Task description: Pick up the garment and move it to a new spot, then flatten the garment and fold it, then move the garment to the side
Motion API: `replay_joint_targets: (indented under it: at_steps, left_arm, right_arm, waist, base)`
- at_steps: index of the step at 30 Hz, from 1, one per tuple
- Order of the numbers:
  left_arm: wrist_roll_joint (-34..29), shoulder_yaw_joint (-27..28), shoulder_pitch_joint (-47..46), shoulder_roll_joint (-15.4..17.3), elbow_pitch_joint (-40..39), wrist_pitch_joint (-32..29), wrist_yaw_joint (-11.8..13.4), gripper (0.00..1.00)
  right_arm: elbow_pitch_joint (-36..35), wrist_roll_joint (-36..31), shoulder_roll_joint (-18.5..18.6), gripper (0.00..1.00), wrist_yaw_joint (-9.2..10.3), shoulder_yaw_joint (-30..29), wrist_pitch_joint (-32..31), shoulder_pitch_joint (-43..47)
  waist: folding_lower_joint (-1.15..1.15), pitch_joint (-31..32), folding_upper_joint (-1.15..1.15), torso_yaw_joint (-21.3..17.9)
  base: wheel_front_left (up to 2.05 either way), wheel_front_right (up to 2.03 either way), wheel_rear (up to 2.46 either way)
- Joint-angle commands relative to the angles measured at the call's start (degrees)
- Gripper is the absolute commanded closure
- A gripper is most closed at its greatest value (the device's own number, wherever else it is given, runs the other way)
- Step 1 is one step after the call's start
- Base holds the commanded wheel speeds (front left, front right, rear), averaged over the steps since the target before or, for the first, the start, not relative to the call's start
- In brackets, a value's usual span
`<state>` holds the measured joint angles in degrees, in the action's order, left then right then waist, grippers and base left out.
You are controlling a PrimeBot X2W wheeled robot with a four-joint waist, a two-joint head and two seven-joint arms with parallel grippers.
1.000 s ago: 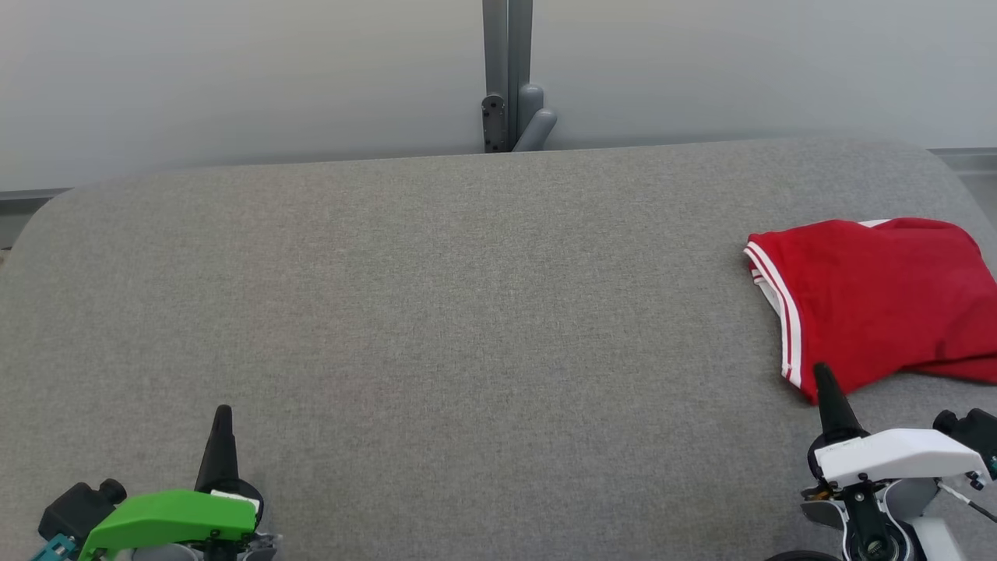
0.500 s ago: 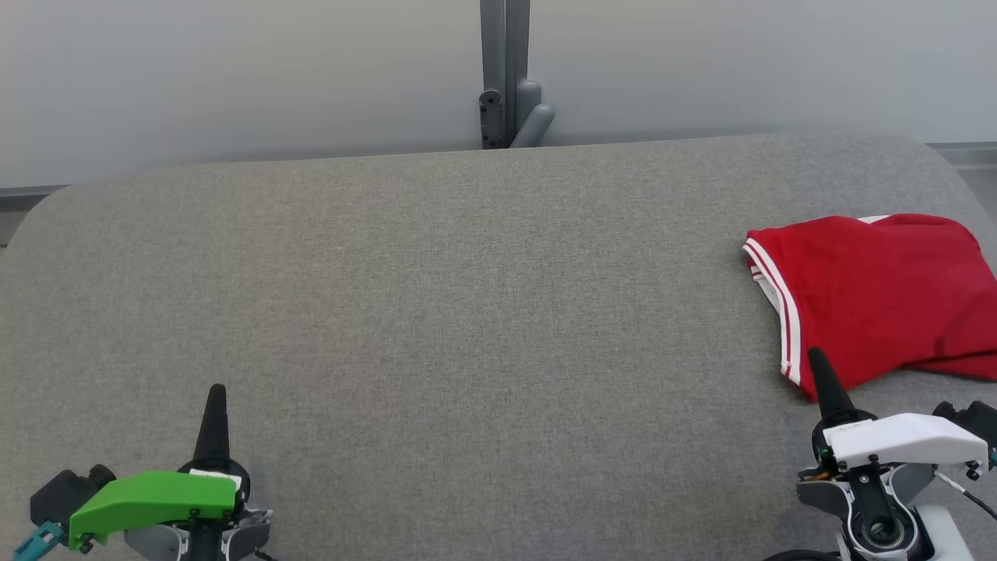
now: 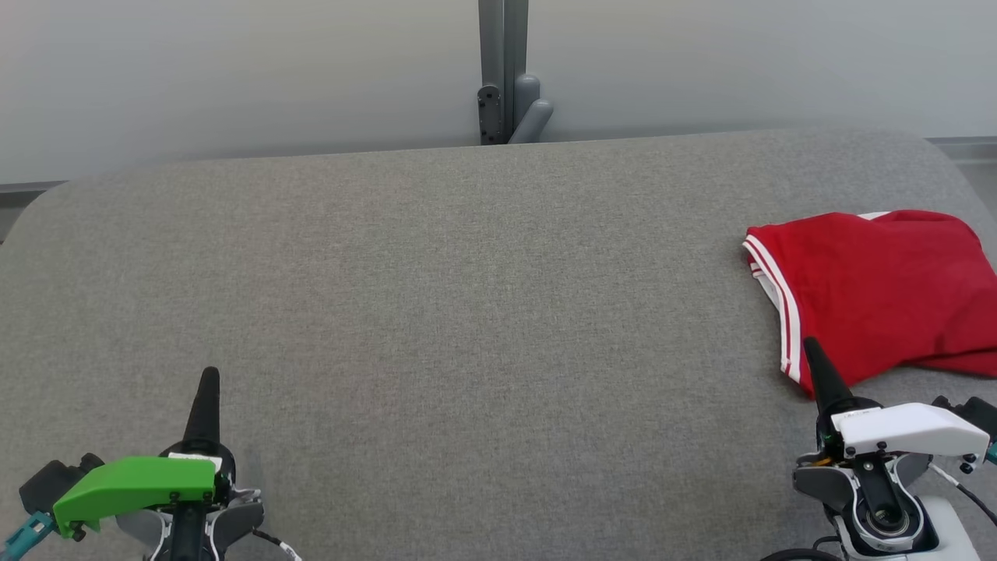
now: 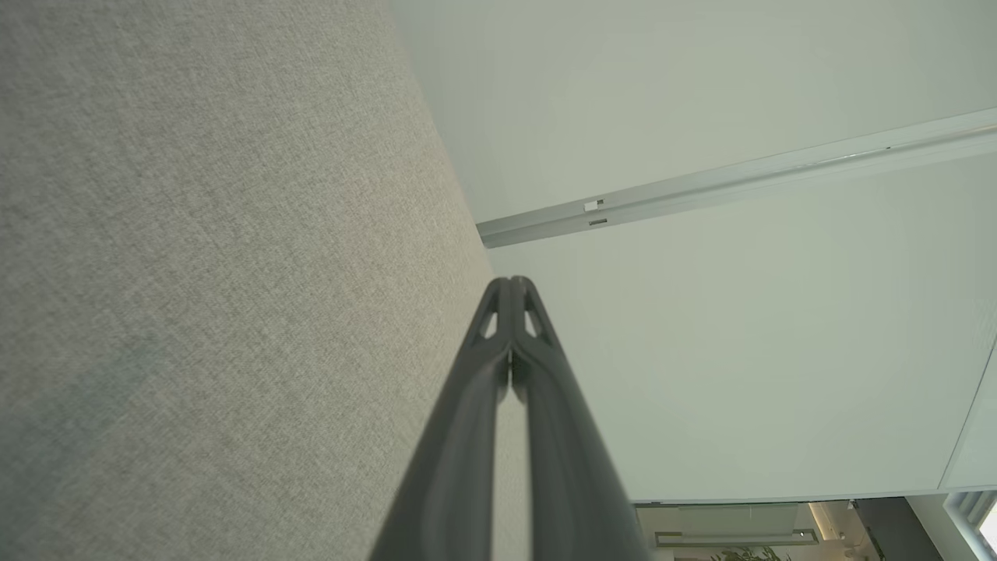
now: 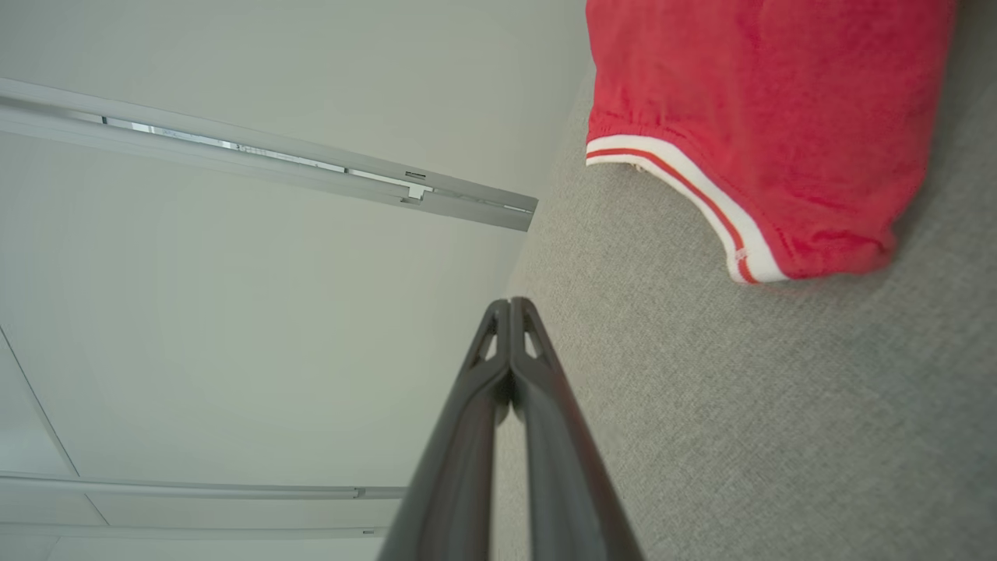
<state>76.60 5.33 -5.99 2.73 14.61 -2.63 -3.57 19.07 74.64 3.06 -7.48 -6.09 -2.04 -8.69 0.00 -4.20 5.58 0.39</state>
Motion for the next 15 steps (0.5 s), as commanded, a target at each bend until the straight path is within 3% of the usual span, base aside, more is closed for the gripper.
replay_joint_targets:
  at_steps: [1,15]
  left_arm:
    - [1.7,0.3,-1.4,0.4,-0.6,-0.4,0.1,1.00]
    - [7.5,1.3,-2.9,0.4,-0.8,-2.2,0.6,1.00]
  right_arm:
    - [-0.1,1.6,0.3,1.00,-0.03,-0.1,-0.5,-1.2]
    - [0.4,8.4,0.3,1.00,-0.03,-0.2,-2.1,-2.6]
  waist:
    - [0.00,0.0,0.00,0.0]
    - [0.00,-0.5,0.00,-0.2]
  base:
    - [0.00,0.00,0.00]
    - [0.00,0.00,0.00]
